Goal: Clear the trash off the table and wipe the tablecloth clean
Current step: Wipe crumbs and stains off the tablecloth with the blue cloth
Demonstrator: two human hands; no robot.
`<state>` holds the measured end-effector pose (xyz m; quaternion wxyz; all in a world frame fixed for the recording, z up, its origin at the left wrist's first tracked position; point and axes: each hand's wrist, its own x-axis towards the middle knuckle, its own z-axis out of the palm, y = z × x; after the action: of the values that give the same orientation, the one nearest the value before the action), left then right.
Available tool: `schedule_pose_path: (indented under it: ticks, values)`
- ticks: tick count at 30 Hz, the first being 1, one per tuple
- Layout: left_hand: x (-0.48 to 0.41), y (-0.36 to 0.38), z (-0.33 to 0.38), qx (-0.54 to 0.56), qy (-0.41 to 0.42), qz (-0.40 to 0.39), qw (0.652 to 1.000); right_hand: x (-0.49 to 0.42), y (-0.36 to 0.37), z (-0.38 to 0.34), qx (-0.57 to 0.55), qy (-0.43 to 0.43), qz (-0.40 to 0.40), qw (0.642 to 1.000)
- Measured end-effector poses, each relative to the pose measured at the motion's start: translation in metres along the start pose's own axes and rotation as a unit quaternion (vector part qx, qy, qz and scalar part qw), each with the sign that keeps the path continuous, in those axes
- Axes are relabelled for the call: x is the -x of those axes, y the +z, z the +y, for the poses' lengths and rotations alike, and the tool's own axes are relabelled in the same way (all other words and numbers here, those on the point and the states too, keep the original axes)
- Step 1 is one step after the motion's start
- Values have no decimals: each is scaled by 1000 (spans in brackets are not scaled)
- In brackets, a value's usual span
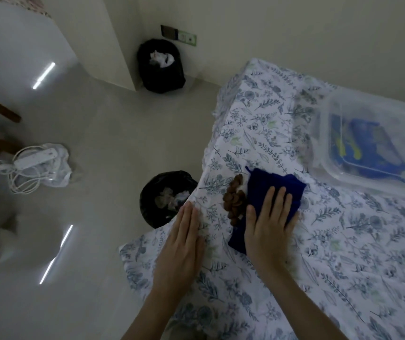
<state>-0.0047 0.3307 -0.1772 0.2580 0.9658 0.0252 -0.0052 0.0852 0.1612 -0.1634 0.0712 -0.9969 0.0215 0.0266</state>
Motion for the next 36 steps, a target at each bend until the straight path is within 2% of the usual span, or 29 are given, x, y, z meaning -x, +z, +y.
schedule_pose_path:
  ticks: [7,11,17,26,31,36]
  values:
    - [2,5,-3,3,5,5,1000,-21,2,-56,-5,-74,5,997]
    - [4,6,-4,31,-27,8,999,-35,5,-87,-7,-121,3,993]
    - [8,6,-5,48,-29,11,998,-44,2,-52,-30,-194,-18,980]
    - [10,4,-6,63,-34,9,997,0,-12,39,-25,-128,-34,991]
    - [8,9,-7,51,-35,12,998,7,-6,-6,6,-85,-26,996]
    - [1,8,-4,3,-32,13,999,-13,3,-57,29,-160,-25,986]
